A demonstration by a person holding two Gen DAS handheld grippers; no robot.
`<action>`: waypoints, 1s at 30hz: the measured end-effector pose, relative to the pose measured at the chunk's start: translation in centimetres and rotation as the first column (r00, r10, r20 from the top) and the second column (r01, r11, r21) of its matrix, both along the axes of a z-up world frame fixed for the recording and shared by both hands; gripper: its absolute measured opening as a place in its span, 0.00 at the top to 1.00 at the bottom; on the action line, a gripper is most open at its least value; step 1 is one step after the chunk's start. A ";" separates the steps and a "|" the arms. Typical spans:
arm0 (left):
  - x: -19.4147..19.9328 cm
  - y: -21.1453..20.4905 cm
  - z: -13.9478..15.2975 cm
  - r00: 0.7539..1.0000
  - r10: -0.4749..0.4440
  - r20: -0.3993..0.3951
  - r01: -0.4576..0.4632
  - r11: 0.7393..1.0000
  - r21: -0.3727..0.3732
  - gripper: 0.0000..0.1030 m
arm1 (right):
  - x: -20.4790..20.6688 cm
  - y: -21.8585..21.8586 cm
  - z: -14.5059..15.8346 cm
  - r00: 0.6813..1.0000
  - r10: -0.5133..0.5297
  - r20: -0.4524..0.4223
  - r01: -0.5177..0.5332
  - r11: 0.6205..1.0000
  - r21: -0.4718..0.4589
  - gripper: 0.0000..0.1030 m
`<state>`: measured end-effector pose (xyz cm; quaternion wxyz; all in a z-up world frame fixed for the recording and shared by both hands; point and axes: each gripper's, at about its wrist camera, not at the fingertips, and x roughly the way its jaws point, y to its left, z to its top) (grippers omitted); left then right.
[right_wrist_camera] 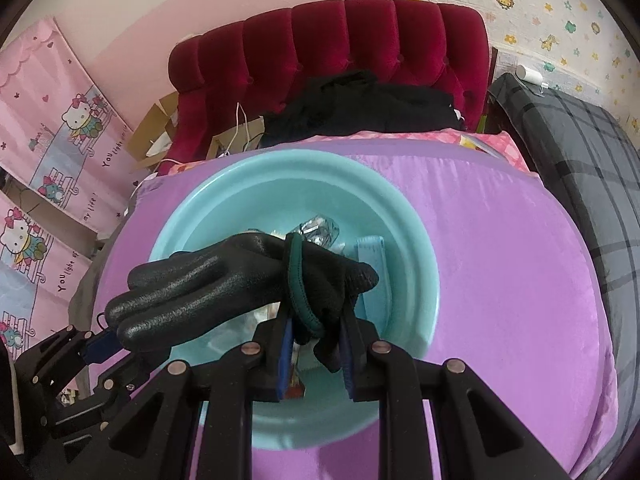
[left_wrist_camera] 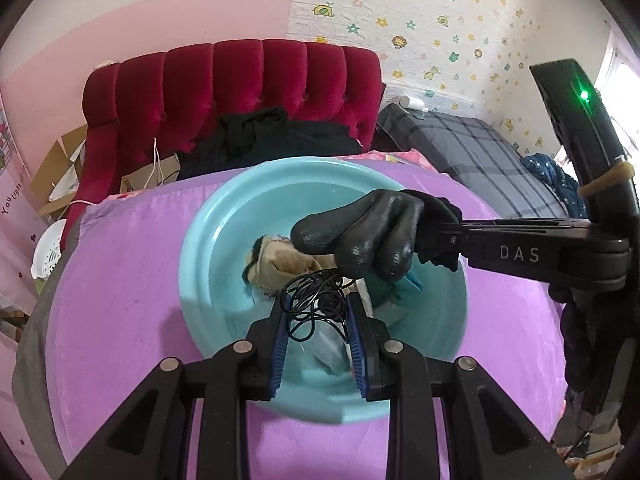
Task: Organize soft objects
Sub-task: 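Lift the hair ties with the left gripper while the right gripper carries the glove over the basin, then open both grippers to drop the hair ties and glove into the basin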
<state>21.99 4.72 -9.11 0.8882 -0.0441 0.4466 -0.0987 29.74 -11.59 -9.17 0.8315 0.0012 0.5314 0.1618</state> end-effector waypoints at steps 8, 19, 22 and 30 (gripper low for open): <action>3.2 0.8 -1.6 0.999 0.032 -0.033 -0.033 0.999 -0.009 0.70 | 3.1 1.3 -1.7 0.999 -0.023 -0.028 0.023 1.000 -0.010 0.79; 6.2 0.4 -3.1 0.997 0.037 -0.061 -0.037 0.999 0.002 0.69 | 6.7 1.9 -4.1 0.994 -0.081 -0.070 0.080 0.997 -0.021 0.73; 6.3 0.5 -3.2 0.997 0.046 -0.061 -0.046 0.999 0.007 0.67 | 6.7 2.1 -4.1 0.994 -0.083 -0.074 0.084 0.996 0.007 0.61; 6.0 0.3 -2.8 0.996 0.082 -0.046 -0.080 0.996 0.029 0.03 | 5.8 3.3 -2.9 0.999 -0.031 -0.016 0.031 0.999 -0.010 0.10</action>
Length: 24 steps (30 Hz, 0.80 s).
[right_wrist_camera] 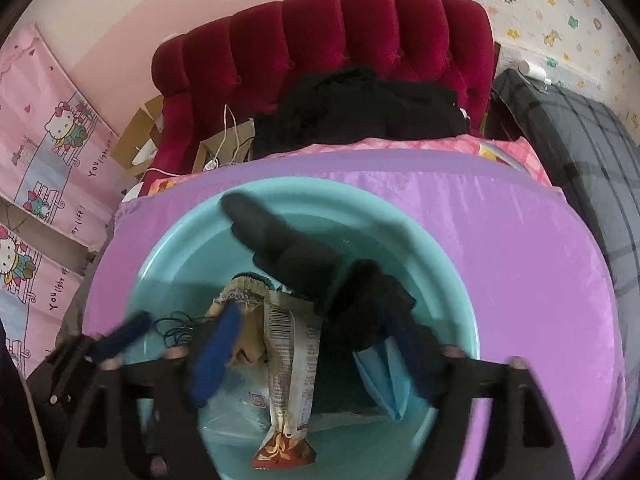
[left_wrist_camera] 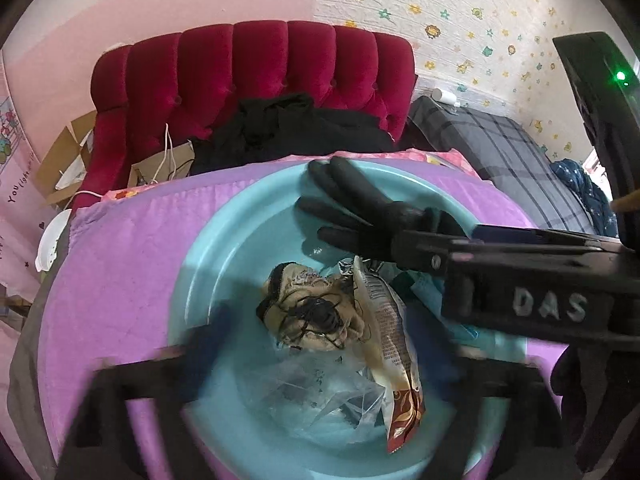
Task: Organize soft objects
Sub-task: 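Open both grippers to drop the hair ties and glove into the basin, then withdraw both tools away from the basin over the table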
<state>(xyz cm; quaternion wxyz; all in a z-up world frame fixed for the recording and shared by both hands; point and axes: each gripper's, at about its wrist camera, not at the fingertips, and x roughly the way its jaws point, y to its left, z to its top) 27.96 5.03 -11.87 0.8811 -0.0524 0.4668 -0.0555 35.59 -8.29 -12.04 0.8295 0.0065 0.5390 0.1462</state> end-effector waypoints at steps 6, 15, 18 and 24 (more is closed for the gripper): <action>-0.7 -0.3 0.7 0.999 0.011 0.032 -0.013 0.999 0.050 0.00 | -1.1 0.4 0.4 0.999 0.022 0.037 -0.020 0.999 -0.040 0.00; -2.5 -0.4 2.1 0.998 0.022 0.055 -0.027 0.996 0.083 0.00 | -3.3 -0.4 1.5 0.998 0.027 0.065 -0.024 0.999 -0.042 0.00; -3.3 -0.5 2.8 0.998 0.034 0.061 -0.039 0.995 0.088 0.00 | -4.1 -0.8 2.3 0.997 0.030 0.076 -0.027 0.999 -0.047 0.00; -5.3 -1.0 3.8 0.997 0.042 0.057 -0.047 0.994 0.100 0.00 | -6.2 -1.1 3.7 0.994 0.056 0.095 -0.052 0.997 -0.049 0.00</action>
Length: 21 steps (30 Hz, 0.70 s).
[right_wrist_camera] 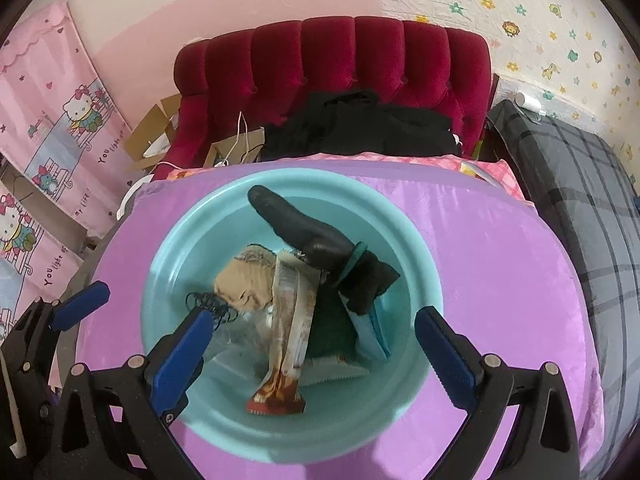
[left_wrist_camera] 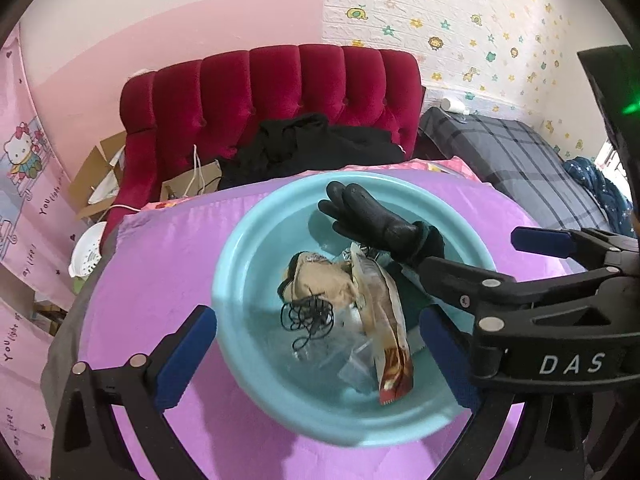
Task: Organize soft objects
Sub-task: 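Withdraw both tools away from the basin over the table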
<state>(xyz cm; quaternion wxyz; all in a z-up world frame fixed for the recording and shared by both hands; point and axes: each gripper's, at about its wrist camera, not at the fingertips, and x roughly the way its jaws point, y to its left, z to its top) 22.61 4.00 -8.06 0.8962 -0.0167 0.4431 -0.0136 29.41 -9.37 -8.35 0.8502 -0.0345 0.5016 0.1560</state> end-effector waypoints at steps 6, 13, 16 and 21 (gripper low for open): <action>-2.2 -0.4 1.4 0.999 0.031 0.022 -0.031 0.999 0.013 0.00 | -2.3 -0.7 1.8 1.000 0.011 0.024 -0.012 1.000 0.009 0.00; -4.7 -1.1 2.7 0.998 0.056 0.040 -0.058 0.998 0.031 0.00 | -5.0 -1.3 3.3 0.999 0.024 0.039 -0.025 1.000 0.011 0.00; -5.7 -1.2 3.1 0.997 0.070 0.045 -0.072 0.996 0.043 0.00 | -6.4 -1.6 3.8 0.998 0.035 0.049 -0.035 0.999 0.010 0.00; -7.7 -1.6 3.6 0.995 0.082 0.059 -0.086 0.994 0.061 0.00 | -8.5 -2.3 4.6 0.997 0.038 0.060 -0.039 0.999 0.016 0.00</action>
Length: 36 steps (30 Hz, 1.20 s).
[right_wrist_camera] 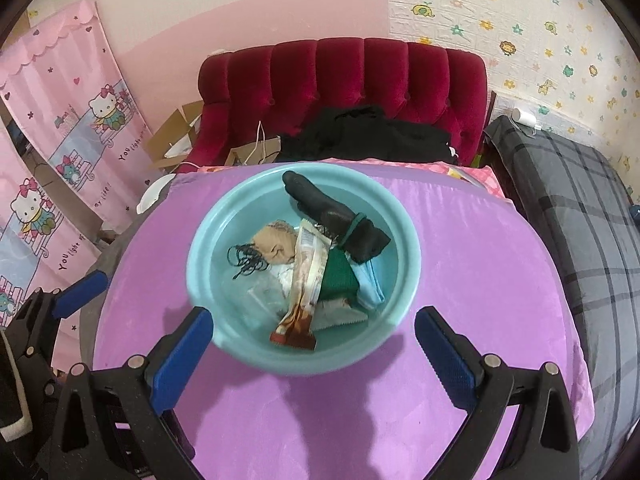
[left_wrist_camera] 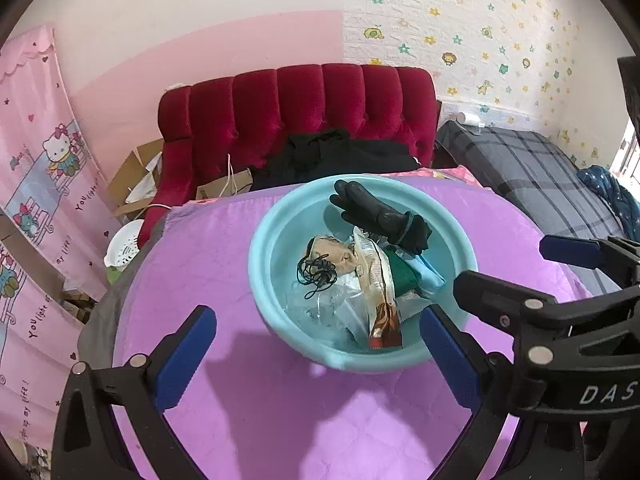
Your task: Organize soft objects
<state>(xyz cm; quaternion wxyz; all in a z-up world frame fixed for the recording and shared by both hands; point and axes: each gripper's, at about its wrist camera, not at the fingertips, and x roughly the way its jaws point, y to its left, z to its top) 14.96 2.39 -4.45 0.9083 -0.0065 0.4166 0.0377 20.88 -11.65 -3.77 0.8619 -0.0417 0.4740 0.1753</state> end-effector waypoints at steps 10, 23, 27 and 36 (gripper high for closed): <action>-3.7 -1.6 0.6 1.000 -0.009 0.013 0.009 1.000 0.002 0.00 | -4.1 -1.4 0.5 1.000 0.015 0.020 -0.015 1.000 0.019 0.00; -7.9 -3.7 -0.6 0.999 -0.040 -0.003 0.040 0.999 -0.001 0.00 | -9.3 -4.0 -0.4 0.999 0.019 0.044 -0.020 0.999 0.032 0.00; -8.8 -4.2 -1.0 0.999 -0.050 -0.006 0.050 0.999 0.000 0.00 | -10.6 -4.9 -0.9 0.998 0.021 0.057 -0.023 0.999 0.042 0.00; -11.2 -5.2 -2.5 0.998 -0.055 -0.002 0.055 0.998 0.007 0.00 | -13.0 -6.0 -2.2 0.996 0.013 0.090 -0.016 0.999 0.043 0.00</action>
